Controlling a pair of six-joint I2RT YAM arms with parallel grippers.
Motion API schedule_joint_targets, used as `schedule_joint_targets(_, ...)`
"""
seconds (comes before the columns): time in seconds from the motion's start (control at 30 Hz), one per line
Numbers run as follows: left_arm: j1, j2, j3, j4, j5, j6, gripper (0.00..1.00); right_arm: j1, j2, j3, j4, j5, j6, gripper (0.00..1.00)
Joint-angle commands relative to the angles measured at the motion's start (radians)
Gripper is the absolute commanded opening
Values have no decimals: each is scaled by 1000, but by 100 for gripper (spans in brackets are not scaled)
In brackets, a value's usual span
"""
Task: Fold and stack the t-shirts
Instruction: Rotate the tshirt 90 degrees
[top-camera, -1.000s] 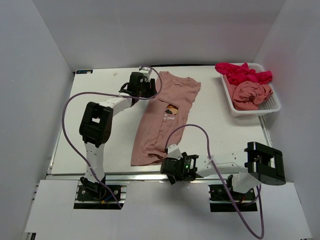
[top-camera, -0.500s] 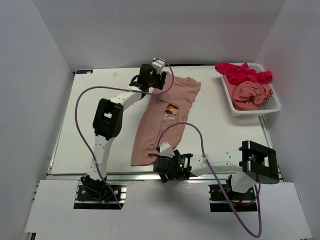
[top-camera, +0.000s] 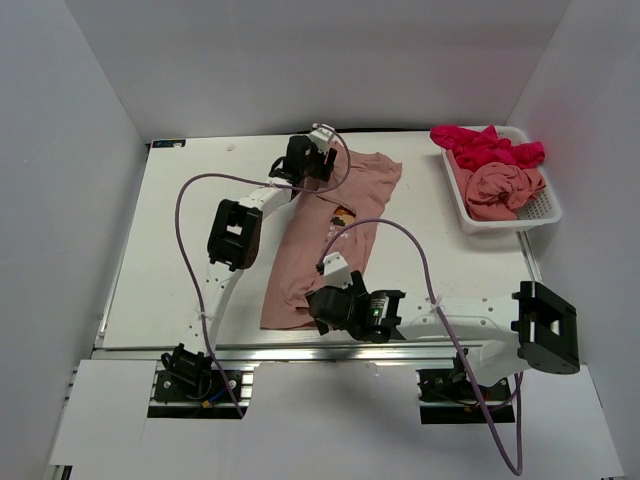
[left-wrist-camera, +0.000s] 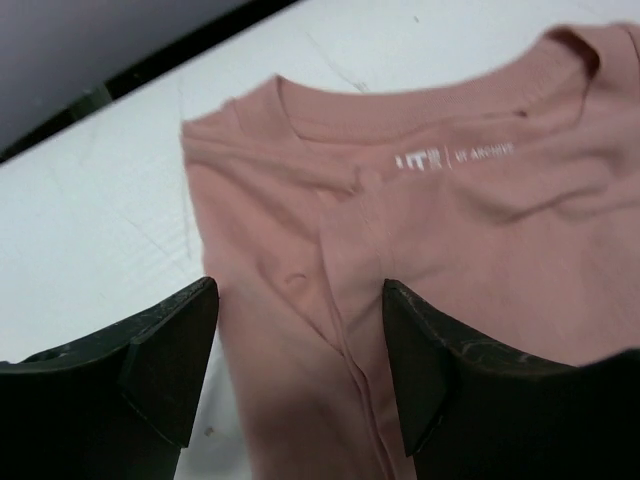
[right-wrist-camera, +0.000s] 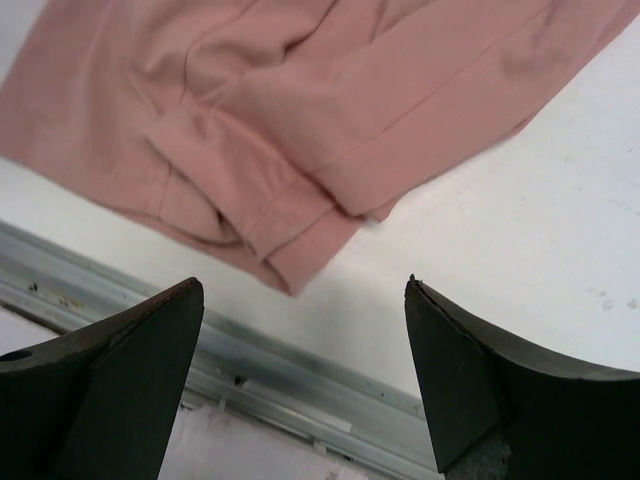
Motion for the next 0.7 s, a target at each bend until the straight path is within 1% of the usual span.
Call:
schedule_joint_targets(0.0, 18, 20, 81, 29, -30, 4, 77, -18, 0, 27, 35, 44, -40, 86)
schedule_joint_targets(0.13, 31, 32, 98, 3, -76, -27, 77, -18, 33, 71, -4, 67, -50, 86)
schedule_joint_targets(0.4, 93, -17, 59, -103, -99, -26, 77, -24, -23, 59, 6, 73, -63, 86)
schedule_joint_targets(0.43, 99, -17, 63, -112, -128, -27, 77, -24, -26, 58, -2, 78, -60, 86)
schedule_joint_targets(0.53, 117, 0, 106, -160, -149, -33, 77, -24, -32, 58, -1, 87, -66, 87)
schedule_joint_targets(0.67, 130, 12, 124, -162, -168, -18, 77, -24, -13, 67, 9, 70, -75, 86)
